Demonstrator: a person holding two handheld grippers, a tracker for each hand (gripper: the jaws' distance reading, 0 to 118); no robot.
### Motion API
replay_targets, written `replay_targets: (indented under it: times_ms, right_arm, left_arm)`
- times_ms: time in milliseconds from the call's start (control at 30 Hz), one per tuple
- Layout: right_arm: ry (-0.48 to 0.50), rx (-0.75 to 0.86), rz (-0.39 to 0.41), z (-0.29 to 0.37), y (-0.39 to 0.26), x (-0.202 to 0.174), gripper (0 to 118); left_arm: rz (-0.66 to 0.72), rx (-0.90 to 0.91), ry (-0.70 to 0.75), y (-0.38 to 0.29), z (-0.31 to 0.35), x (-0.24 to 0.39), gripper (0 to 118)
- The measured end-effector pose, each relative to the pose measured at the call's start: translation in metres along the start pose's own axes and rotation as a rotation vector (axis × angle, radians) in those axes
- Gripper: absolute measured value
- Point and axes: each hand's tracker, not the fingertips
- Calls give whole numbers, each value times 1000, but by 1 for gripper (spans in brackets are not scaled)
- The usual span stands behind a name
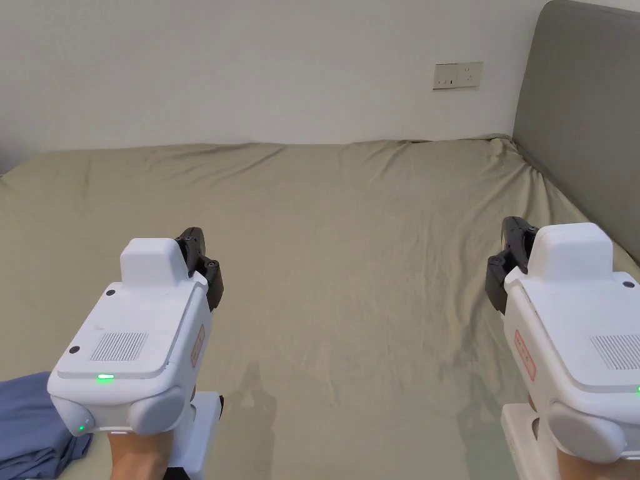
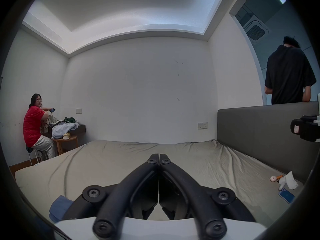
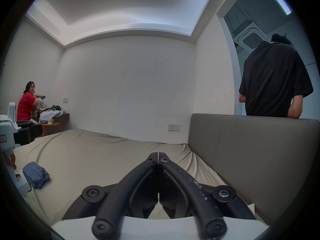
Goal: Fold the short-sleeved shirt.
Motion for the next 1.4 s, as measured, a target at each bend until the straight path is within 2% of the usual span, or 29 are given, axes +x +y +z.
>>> replay_targets:
  times_ms: [500, 1400]
  right_arm:
    - [2, 14, 28, 5, 4, -8, 1]
    - [6, 14, 30, 4, 2, -11, 1]
  left_arm:
    - [-9, 1, -14, 1, 5, -4, 0]
    - [-15, -3, -7, -1, 5, -6, 0]
